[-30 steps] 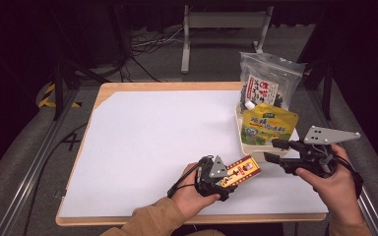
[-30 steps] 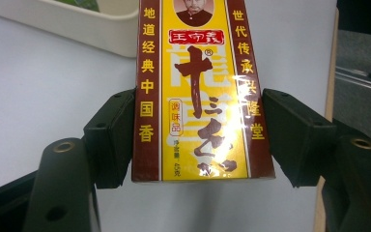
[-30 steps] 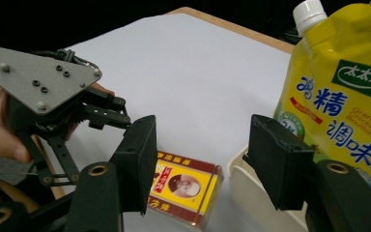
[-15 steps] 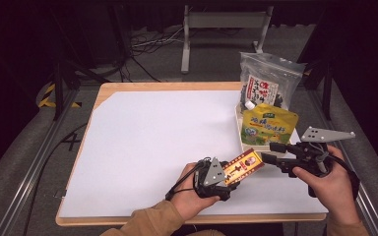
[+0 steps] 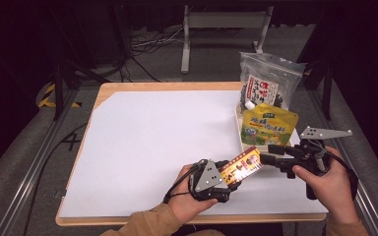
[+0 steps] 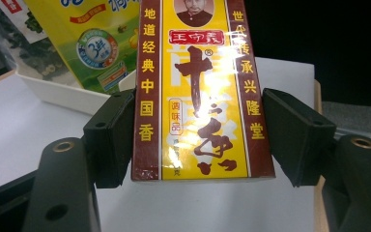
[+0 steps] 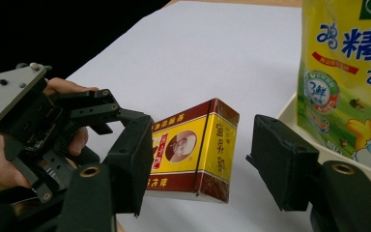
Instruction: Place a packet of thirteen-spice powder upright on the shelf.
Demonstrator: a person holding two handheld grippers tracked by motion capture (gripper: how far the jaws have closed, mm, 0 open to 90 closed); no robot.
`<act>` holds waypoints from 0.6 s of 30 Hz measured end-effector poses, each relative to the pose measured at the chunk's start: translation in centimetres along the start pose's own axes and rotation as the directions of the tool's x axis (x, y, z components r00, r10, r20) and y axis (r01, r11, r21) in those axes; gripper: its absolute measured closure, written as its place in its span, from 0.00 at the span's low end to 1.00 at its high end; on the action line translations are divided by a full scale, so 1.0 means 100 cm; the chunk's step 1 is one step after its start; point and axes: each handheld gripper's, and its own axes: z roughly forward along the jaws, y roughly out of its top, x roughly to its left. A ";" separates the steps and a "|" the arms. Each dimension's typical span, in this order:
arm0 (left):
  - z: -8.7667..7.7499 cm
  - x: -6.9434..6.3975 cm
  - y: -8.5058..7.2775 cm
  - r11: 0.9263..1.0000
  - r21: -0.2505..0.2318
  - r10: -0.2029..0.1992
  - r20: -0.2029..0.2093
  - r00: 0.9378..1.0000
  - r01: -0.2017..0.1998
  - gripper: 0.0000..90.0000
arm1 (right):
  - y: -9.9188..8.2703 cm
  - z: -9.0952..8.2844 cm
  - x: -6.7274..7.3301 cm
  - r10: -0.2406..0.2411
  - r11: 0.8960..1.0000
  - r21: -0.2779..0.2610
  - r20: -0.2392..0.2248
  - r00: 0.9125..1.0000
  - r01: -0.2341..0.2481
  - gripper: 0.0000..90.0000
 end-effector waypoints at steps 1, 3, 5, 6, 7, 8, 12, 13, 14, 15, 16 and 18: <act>0.000 -0.001 0.000 1.000 -0.008 -0.004 0.003 1.000 0.004 0.36 | 0.000 0.002 0.000 -0.001 1.000 0.006 -0.003 1.000 0.001 0.45; -0.002 -0.002 -0.001 1.000 -0.028 0.001 0.005 1.000 -0.001 0.36 | 0.001 0.004 0.002 0.007 1.000 0.013 -0.007 1.000 -0.007 0.45; -0.003 -0.004 -0.003 0.999 -0.051 -0.006 0.008 1.000 0.006 0.36 | 0.002 0.006 0.003 0.016 1.000 0.015 -0.015 1.000 -0.015 0.44; -0.003 -0.005 -0.005 0.998 -0.058 -0.015 0.009 1.000 0.015 0.36 | 0.003 0.007 0.003 0.025 1.000 0.017 -0.019 1.000 -0.025 0.44; -0.004 -0.005 -0.006 0.998 -0.064 -0.019 0.014 1.000 0.020 0.36 | 0.003 0.007 0.003 0.029 0.999 0.018 -0.021 0.999 -0.029 0.43; -0.004 -0.006 -0.007 0.997 -0.071 -0.022 0.013 1.000 0.023 0.36 | 0.004 0.008 0.003 0.030 0.999 0.021 -0.020 0.999 -0.030 0.43; -0.005 -0.008 -0.011 0.996 -0.087 -0.026 0.007 1.000 0.026 0.36 | 0.006 0.013 0.004 0.043 0.999 0.033 -0.031 0.999 -0.042 0.41; -0.005 -0.008 -0.012 0.996 -0.091 -0.025 0.001 1.000 0.025 0.36 | 0.006 0.014 0.004 0.048 0.998 0.041 -0.033 0.998 -0.046 0.41; -0.006 -0.008 -0.013 0.995 -0.099 -0.025 -0.004 1.000 0.025 0.36 | 0.006 0.016 0.005 0.051 0.998 0.049 -0.032 0.998 -0.049 0.41; -0.006 -0.008 -0.013 0.995 -0.099 -0.025 -0.004 1.000 0.025 0.36 | 0.006 0.016 0.005 0.051 0.998 0.049 -0.032 0.998 -0.049 0.41; -0.006 -0.007 -0.013 0.995 -0.095 -0.026 -0.003 1.000 0.026 0.36 | 0.007 0.020 0.005 0.062 0.996 0.066 -0.033 0.997 -0.060 0.42; -0.007 -0.007 -0.014 0.994 -0.103 -0.027 -0.011 1.000 0.026 0.36 | 0.007 0.022 0.005 0.068 0.995 0.075 -0.039 0.997 -0.065 0.42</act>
